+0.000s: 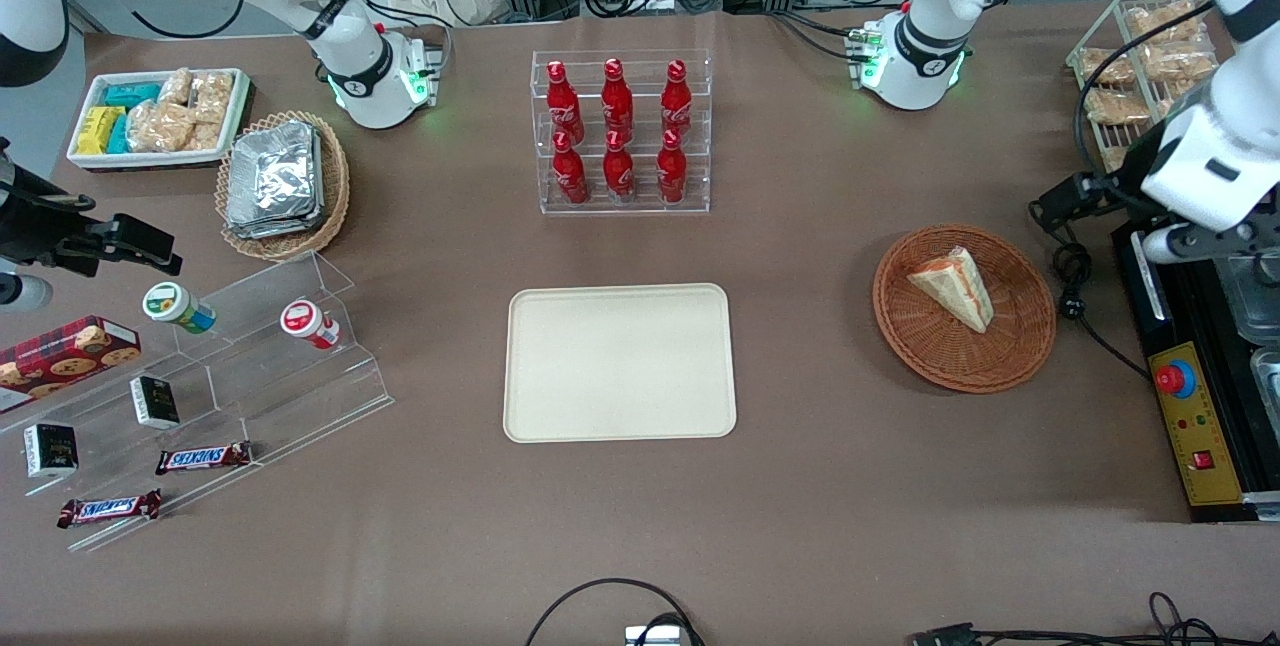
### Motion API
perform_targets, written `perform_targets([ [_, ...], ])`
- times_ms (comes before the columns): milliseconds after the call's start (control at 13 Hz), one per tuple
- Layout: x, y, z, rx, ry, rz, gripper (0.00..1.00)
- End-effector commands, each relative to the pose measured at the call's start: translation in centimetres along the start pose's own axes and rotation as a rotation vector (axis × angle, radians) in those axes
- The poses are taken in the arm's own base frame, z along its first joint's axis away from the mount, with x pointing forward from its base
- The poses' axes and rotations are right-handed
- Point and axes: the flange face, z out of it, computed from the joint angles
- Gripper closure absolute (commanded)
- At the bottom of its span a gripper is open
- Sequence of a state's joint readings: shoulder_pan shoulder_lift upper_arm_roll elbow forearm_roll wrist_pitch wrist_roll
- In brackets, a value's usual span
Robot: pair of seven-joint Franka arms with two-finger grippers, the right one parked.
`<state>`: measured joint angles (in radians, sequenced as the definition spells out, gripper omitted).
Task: Place sandwich from basket to tray
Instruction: 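Move the left gripper over the wrapped sandwich in the wicker basket, then lower the open left gripper around the sandwich and close it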
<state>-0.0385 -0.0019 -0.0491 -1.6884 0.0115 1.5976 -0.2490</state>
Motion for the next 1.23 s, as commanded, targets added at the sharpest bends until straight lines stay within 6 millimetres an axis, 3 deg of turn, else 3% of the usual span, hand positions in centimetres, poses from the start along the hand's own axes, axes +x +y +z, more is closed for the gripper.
perform_targets([
  [0, -1.6, -0.1, 4.9, 0.015, 0.023, -0.125, 0.0],
  [231, -3.8, -0.8, 11.4, 0.006, 0.046, -0.214, 0.0],
  [385, -4.9, -1.2, 14.5, 0.006, 0.041, -0.288, 0.0],
  [692, -5.7, -1.7, 17.2, 0.014, 0.003, -0.396, 0.0],
  [1154, -7.0, -2.5, 22.8, -0.029, 0.056, -0.573, 0.0],
])
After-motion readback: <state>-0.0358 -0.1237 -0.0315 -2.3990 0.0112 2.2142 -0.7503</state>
